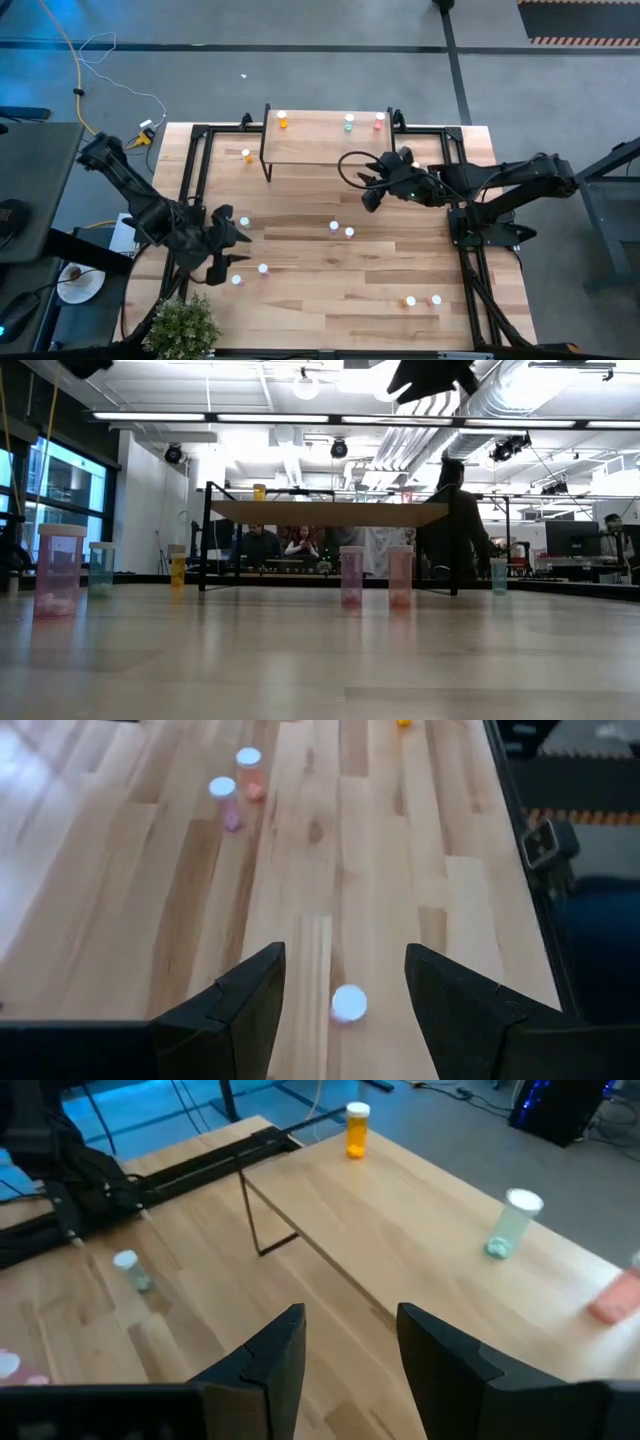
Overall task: Pick and place medicine bottles onto shelf by color
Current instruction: Put the middle purple pill bottle on the shelf
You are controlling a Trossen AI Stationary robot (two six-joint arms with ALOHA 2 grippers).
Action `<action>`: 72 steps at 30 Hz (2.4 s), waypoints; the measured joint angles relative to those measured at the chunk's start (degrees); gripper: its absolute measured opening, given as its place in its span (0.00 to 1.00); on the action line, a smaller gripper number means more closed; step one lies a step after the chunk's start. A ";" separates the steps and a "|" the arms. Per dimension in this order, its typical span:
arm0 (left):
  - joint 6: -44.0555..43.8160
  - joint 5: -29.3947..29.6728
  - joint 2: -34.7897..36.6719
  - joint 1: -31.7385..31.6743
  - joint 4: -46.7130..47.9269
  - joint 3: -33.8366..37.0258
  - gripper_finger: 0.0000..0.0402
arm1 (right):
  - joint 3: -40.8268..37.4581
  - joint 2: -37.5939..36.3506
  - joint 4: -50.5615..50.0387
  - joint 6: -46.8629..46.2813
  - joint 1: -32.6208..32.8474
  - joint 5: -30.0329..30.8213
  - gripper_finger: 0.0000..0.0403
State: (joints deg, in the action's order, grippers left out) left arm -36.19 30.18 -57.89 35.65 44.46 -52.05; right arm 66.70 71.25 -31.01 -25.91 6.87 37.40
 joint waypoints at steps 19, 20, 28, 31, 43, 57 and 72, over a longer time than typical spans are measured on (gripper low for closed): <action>-18.92 19.00 -5.19 8.62 -13.53 8.24 0.49 | 0.00 -3.14 -10.55 -7.41 2.93 4.53 0.37; -19.80 19.68 -6.29 9.04 -13.80 8.24 0.49 | 0.00 -3.14 -10.55 -7.22 2.93 4.54 0.37; -31.17 24.05 -15.92 11.57 -15.02 8.24 0.49 | 0.00 -3.14 -10.57 -6.66 2.93 4.52 0.37; -34.66 24.22 -19.22 11.85 -15.55 8.20 0.49 | 0.00 -3.14 -10.60 -6.65 2.93 4.51 0.37; -37.19 20.99 -27.25 12.09 -15.75 5.00 0.49 | 0.00 -3.11 -11.01 -6.67 2.93 4.40 0.37; -36.34 19.34 -31.67 11.92 -13.87 5.02 0.49 | 0.00 -3.11 -11.21 -6.65 2.93 4.42 0.37; -39.08 16.15 -31.67 11.31 -8.65 5.11 0.49 | 0.00 -3.11 -11.21 -6.65 2.93 4.44 0.37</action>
State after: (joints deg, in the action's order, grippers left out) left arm -75.26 46.33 -89.56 46.97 35.81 -46.94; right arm 66.70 68.14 -42.22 -32.56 9.80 41.84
